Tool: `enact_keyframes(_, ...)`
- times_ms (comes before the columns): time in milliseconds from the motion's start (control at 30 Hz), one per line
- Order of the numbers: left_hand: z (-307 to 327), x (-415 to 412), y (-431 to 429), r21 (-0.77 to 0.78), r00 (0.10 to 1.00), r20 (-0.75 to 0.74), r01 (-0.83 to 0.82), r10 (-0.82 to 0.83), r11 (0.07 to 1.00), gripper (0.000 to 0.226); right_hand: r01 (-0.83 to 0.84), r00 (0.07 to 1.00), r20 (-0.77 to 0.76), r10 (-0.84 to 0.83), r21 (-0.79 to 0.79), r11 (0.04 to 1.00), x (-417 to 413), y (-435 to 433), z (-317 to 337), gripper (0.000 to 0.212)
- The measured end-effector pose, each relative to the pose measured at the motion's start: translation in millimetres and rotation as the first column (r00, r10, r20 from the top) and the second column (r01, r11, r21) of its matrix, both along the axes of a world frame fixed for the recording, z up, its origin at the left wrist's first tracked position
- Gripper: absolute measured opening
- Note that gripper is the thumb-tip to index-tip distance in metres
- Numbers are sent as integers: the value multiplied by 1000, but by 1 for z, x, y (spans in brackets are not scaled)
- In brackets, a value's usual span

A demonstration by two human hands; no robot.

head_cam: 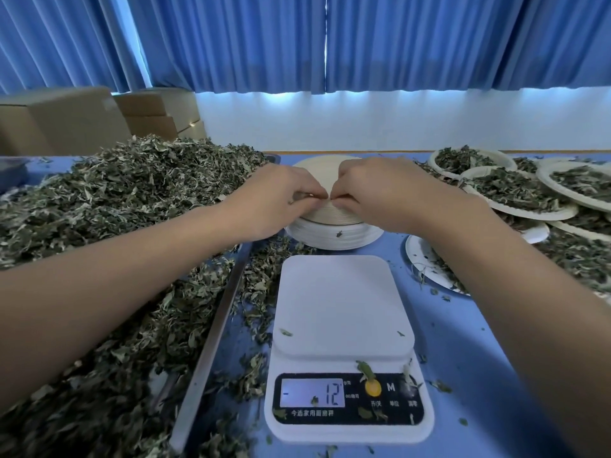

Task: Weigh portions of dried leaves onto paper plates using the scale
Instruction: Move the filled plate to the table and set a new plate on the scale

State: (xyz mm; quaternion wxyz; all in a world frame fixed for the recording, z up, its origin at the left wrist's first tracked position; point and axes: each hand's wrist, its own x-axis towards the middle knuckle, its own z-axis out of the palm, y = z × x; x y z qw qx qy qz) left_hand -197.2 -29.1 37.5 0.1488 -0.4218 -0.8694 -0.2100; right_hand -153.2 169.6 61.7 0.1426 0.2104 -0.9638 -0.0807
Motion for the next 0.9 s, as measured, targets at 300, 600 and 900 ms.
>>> enact_keyframes(300,5,0,0,-67,999,-37,-21,19,998,19,19,999,-49,-18,10,1000,-2,4,-4,28)
enact_keyframes(600,6,-3,0,-81,997,-78,-16,10,997,19,0,1000,-9,-1,-49,999,3,8,3,25)
enact_keyframes(900,6,-2,-1,-93,997,-77,-20,13,995,23,5,1000,7,-5,-50,999,4,7,4,24)
